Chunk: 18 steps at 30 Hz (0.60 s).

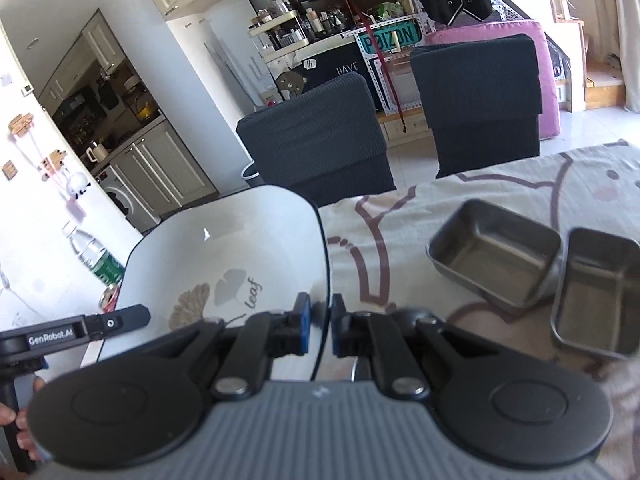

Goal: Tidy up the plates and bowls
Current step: 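Lift the white plate with both tools and carry it across the table, then lower the white plate with both tools beside the cream two-handled bowl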

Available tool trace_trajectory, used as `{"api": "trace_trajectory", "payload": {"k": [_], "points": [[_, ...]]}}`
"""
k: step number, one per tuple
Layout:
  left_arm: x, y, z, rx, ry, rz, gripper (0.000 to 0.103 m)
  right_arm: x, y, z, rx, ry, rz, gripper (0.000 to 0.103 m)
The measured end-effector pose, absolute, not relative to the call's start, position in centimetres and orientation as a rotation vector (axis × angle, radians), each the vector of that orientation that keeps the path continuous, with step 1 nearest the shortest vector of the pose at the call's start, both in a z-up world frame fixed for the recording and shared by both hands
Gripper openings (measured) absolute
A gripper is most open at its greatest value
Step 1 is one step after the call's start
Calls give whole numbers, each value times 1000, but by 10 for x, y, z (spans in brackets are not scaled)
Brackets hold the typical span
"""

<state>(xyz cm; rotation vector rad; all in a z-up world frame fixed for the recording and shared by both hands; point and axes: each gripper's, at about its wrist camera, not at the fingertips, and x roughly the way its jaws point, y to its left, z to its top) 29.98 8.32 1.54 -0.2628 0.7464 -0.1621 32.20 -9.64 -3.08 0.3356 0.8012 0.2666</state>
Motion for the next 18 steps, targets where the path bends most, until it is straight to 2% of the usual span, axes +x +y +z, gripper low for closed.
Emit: {"api": "trace_trajectory", "payload": {"k": [8, 18], "points": [[233, 75, 21, -288, 744, -177, 8, 262, -106, -27, 331, 817, 285, 12], [175, 59, -8, -300, 796, -207, 8, 206, -121, -46, 333, 861, 266, 12]]}}
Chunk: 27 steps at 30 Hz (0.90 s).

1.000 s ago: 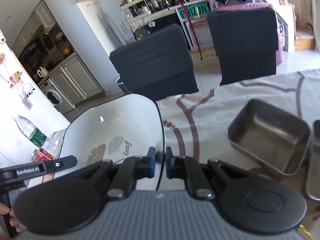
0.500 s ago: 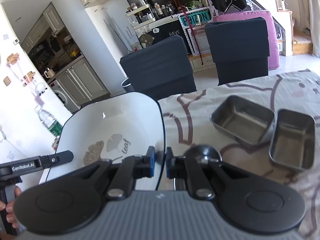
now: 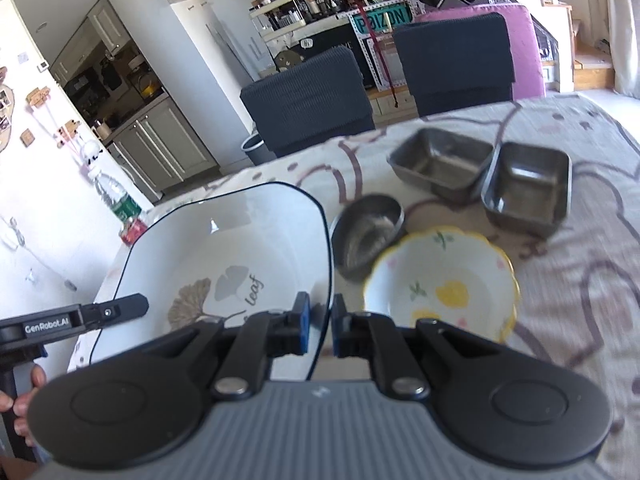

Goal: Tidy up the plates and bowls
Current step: 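Lower the white plate with both tools beside the cream two-handled bowl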

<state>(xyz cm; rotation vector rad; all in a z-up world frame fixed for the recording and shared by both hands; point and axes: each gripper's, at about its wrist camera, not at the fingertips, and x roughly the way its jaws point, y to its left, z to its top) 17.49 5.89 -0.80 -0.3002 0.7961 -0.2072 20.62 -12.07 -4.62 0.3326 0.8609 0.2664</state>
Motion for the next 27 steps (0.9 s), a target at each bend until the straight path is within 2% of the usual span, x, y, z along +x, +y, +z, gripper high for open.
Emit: {"api": "trace_trajectory", "payload": {"k": [13, 27], "points": [[154, 45, -58, -311, 958, -242, 8, 176, -138, -88, 311, 982, 255, 13], [160, 45, -98, -308, 1103, -210, 9, 181, -125, -128, 249, 1133, 245, 15]]}}
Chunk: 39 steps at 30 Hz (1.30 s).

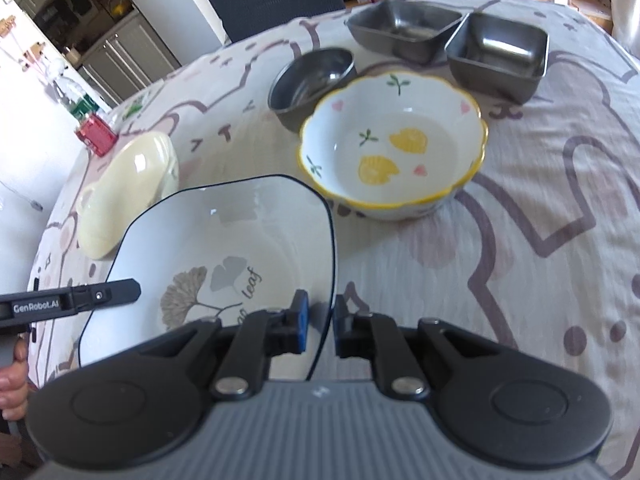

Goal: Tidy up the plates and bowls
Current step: 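Lower the white plate with both tools beside the cream two-handled bowl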

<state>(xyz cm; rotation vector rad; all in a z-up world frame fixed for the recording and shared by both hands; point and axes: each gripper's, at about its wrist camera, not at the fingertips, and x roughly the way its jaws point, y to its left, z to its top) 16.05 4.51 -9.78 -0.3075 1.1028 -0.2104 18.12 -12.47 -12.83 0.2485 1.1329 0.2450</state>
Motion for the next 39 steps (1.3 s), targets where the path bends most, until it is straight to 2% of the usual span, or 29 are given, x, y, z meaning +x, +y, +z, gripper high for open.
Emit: {"api": "trace_trajectory", "payload": {"k": [39], "points": [[170, 47, -122, -281, 1188, -170, 13, 193, -103, -149, 176, 1217, 238, 16]]}}
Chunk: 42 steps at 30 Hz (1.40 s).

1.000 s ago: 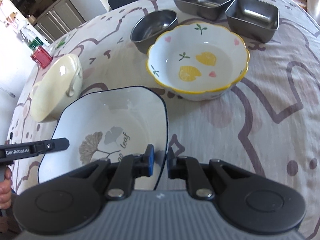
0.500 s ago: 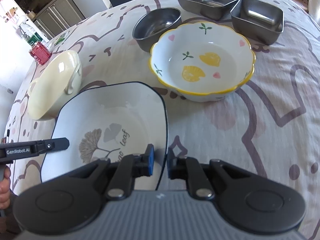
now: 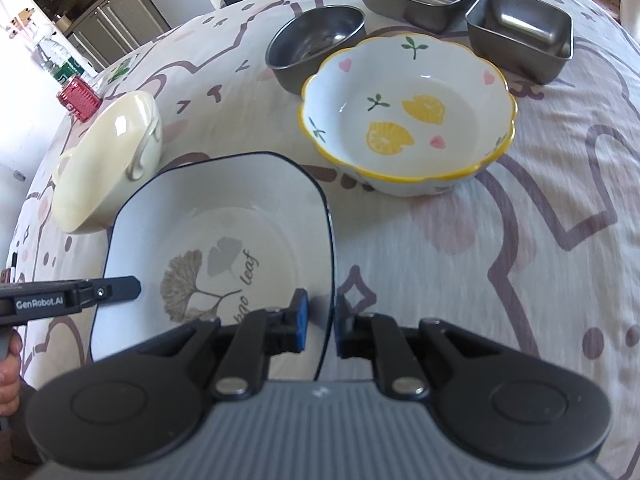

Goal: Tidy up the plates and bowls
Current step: 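Lower the white plate with both tools beside the cream two-handled bowl, then open both tools to release the white plate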

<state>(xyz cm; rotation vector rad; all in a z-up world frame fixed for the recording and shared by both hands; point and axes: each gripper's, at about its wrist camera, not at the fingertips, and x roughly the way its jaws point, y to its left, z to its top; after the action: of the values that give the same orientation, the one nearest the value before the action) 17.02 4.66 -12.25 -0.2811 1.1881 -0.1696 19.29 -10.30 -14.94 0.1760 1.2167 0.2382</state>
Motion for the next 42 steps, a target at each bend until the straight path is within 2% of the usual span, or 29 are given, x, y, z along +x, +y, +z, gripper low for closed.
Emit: {"api": "trace_trajectory", "payload": {"k": [32, 37, 38, 42], "points": [[173, 43, -124, -230, 1199, -193, 17, 192, -106, -150, 168, 1211, 256, 20], [172, 46, -120, -227, 1189, -188, 40, 190, -108, -145, 154, 1195, 248, 23], [172, 47, -119, -227, 1185, -185, 43, 189, -109, -143, 156, 1191, 249, 27], [168, 50, -110, -223, 1158, -189, 64, 185, -110, -134, 142, 1156, 256, 48]]}}
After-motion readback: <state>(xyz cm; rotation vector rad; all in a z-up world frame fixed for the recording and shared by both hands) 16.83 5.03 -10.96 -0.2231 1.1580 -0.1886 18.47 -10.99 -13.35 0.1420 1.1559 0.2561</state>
